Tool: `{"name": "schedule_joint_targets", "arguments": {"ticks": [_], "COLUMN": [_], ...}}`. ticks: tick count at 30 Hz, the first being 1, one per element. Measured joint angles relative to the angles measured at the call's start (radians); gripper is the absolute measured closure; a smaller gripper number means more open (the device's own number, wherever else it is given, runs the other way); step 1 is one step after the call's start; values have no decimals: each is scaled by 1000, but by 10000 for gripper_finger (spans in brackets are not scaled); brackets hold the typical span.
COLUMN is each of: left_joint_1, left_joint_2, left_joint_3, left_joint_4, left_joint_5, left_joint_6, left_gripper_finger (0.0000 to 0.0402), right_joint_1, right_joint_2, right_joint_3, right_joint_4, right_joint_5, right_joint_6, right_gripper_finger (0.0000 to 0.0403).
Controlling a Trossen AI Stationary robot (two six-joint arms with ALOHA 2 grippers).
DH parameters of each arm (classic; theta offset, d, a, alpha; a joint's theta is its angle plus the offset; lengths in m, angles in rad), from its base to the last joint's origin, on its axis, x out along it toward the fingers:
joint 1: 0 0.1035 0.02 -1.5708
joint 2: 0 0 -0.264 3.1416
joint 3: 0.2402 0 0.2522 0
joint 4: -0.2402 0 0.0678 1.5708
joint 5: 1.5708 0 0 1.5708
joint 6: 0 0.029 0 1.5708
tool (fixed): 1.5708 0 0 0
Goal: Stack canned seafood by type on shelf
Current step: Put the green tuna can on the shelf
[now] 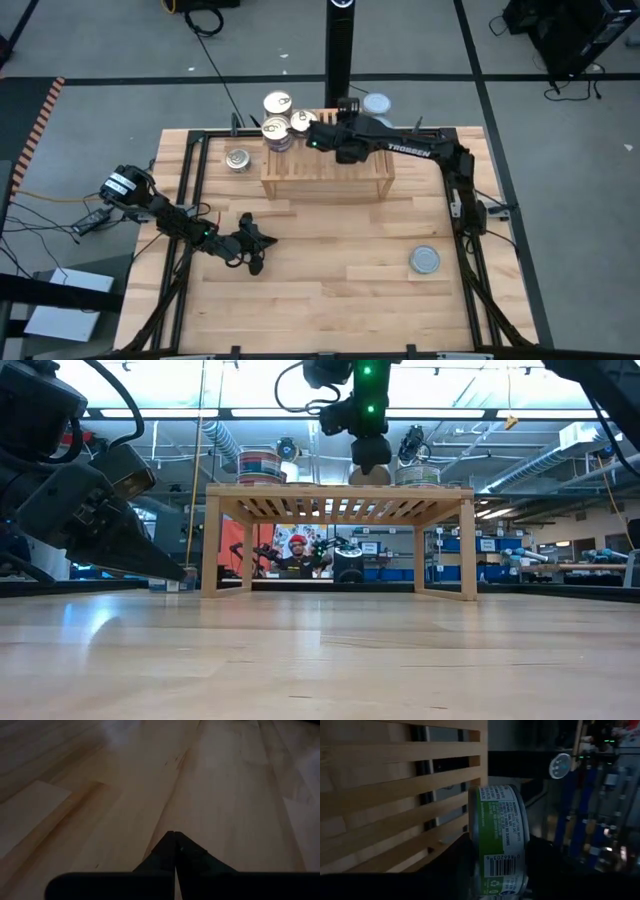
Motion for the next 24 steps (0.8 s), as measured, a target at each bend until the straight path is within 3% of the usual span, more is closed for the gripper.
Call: {"name": "schedule_joint_targets", "arguments": {"ticks": [15, 24], "left_joint_1": [0, 0], "left_joint_2": [0, 0], "left_joint_3": [0, 0], "left_joint_4": [2, 2], "left_joint_5": [3, 3], "left_joint_6": [5, 8], "left_gripper_finger": [395, 395], "right_joint_1": [-37, -30], "right_joint_2": [6, 10], "right_joint_3": [-52, -59], "right_joint_4": [63, 35], "right_joint_5": [-91, -142], "right_joint_6": [-60, -45], "right_gripper_finger": [243, 161]}}
